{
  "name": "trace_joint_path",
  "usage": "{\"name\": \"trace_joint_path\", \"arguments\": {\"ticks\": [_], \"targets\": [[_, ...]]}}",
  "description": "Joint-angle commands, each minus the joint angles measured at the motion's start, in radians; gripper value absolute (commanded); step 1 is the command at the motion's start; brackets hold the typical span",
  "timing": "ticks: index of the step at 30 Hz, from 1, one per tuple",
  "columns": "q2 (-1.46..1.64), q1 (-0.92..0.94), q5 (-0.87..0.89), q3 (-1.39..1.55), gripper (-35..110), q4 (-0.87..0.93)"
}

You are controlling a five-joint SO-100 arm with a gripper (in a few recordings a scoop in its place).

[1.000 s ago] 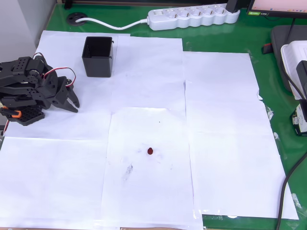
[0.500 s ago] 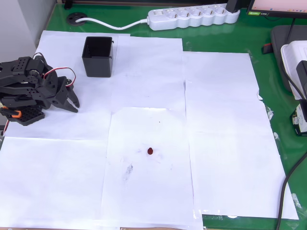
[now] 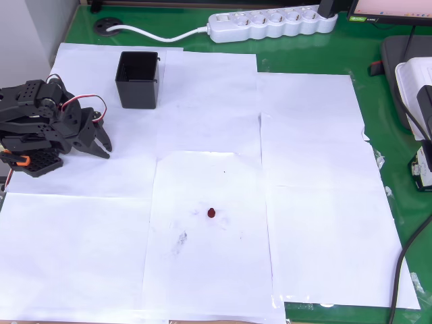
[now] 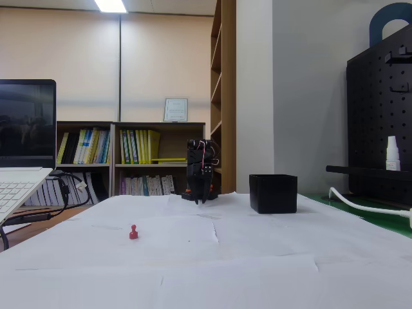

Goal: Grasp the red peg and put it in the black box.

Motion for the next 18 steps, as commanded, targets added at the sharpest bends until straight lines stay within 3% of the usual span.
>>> {"name": "trace_joint_path", "arguments": {"ticks": [1,5,7,11,18], "targets": [[-0.011,0.009,0.003,0.020,0,0.089],[-0.011,0.023,-0.014,0.020,0,0.089],[-0.011,-0.003,-0.155,0.020,0,0.106],[-0.008,-0.014,-0.160,0.020,0,0.095],[0.118,0.074,-0.233,0.124,0,-0.268]]}}
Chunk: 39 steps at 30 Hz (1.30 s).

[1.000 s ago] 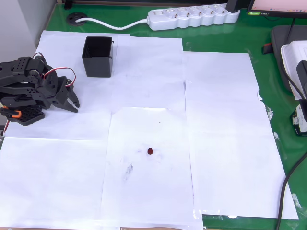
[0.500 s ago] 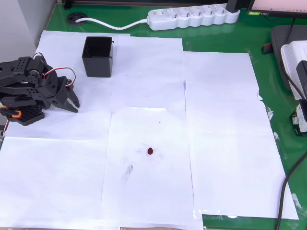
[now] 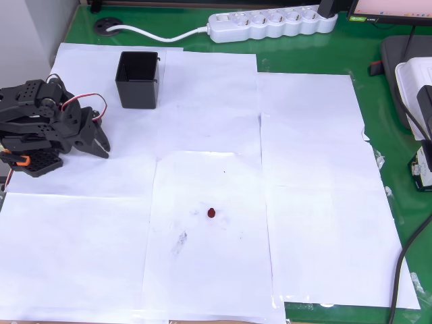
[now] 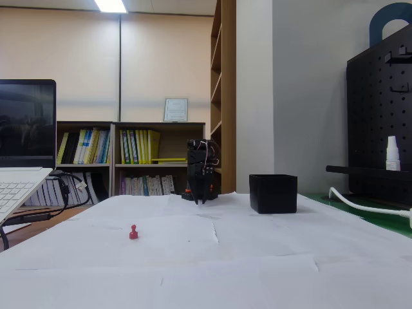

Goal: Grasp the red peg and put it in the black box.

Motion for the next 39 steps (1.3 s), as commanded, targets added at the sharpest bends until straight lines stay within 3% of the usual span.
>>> {"name": "trace_joint_path", "arguments": {"ticks": [1,4,7,9,11,12,13,20,28,39], "targets": [[0.110,0.041,-0.078,0.146,0,-0.178],[0.249,0.067,-0.126,0.253,0,-0.325],[0.367,0.107,-0.089,0.302,0,-0.591],[0.443,0.140,0.031,0.236,0,-0.986],[0.546,0.178,0.005,0.074,0,-1.531],[0.604,0.204,-0.023,0.017,0,-1.727],[0.643,0.221,-0.023,0.018,0,-1.781],[0.825,0.316,0.002,0.077,0,-1.802],[1.144,0.356,-0.015,0.110,0,-2.020],[1.712,0.351,0.008,0.485,1,-2.215]]}}
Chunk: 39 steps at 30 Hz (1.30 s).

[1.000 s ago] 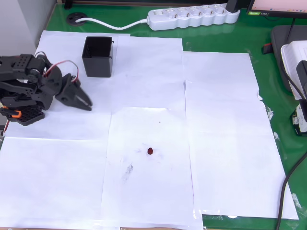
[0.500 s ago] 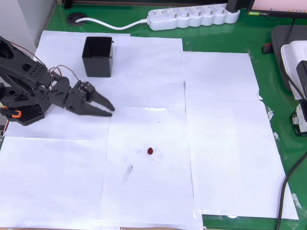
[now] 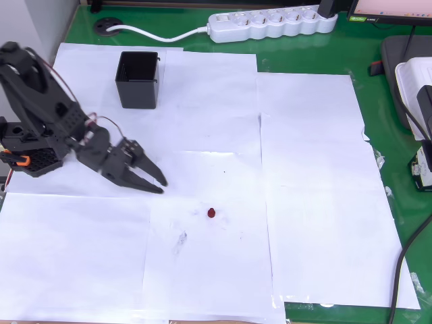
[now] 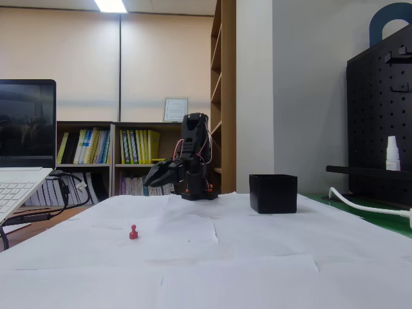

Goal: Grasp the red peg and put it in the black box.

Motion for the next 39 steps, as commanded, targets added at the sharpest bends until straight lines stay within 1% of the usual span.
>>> {"name": "trace_joint_path", "arguments": {"ticks": [1,3,9,14,19,28,39], "targets": [[0.100,-0.002,0.000,0.178,1,-0.049],[0.149,0.000,0.000,0.218,1,-0.072],[0.255,0.003,0.006,0.209,0,-0.278],[0.325,0.005,0.009,0.206,0,-0.288],[0.457,0.000,0.031,0.278,1,-0.305],[0.724,-0.008,0.041,0.465,1,-0.442],[0.836,-0.029,0.041,0.546,1,-0.456]]}}
